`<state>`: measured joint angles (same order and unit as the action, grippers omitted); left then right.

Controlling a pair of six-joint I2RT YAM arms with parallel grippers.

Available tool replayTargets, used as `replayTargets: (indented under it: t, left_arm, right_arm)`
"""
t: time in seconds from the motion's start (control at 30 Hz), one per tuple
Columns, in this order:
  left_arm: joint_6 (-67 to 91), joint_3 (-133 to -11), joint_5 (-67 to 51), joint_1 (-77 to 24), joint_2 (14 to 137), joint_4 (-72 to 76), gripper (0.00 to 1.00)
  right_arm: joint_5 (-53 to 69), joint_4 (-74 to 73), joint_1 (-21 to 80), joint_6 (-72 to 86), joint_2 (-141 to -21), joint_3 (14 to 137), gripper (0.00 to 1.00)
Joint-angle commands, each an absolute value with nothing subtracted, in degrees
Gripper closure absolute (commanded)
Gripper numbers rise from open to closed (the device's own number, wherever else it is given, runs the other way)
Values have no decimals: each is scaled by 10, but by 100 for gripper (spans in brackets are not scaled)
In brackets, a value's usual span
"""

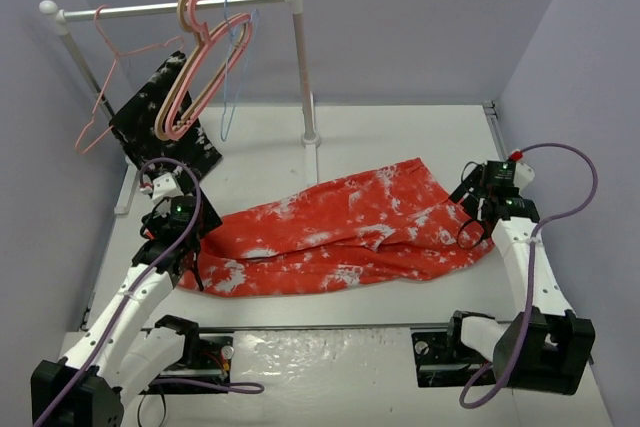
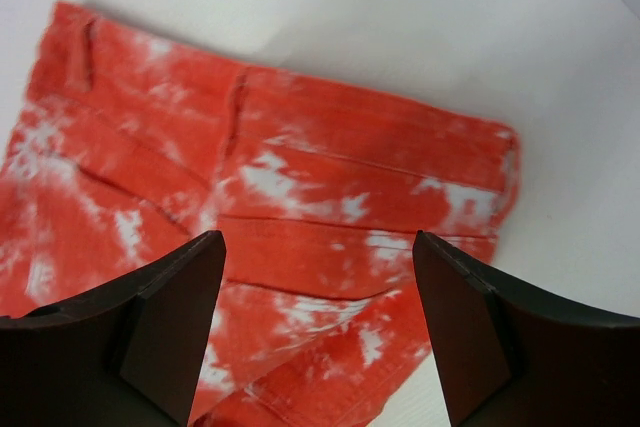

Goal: Place the trousers on the hanger
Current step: Move the trousers to the center of the board

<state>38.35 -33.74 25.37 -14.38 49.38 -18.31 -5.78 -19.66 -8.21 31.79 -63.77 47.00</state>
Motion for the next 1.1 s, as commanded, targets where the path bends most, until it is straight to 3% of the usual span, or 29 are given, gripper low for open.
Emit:
replayTargets:
  t: [0.0, 0.23, 0.43, 0.7, 0.9, 1.0, 1.07]
  left_arm:
    - [397, -377, 210, -141, 477, -210, 16]
    - [401, -375, 167, -141, 469, -224, 15]
    - [409, -384, 169, -139, 456, -251, 15]
    - [406, -389, 160, -138, 434, -285, 16]
    - [407, -391, 162, -137, 424, -302, 15]
    - [407, -392, 162, -137, 421, -307, 16]
    - [407, -394, 162, -137, 420, -309, 15]
  right_arm:
    - [-34, -141, -4, 260, -671, 536, 29]
    - [-51, -119, 105, 197, -884, 681, 28]
    - [-62, -106, 131, 181, -1036, 795, 11]
    - [-91, -89, 141, 200, -1166, 888, 11]
    - [-124, -86, 150, 235, -1225, 916, 15]
    - [-135, -87, 149, 250, -1242, 920, 27]
    - [-140, -86, 145, 252, -1243, 922, 42]
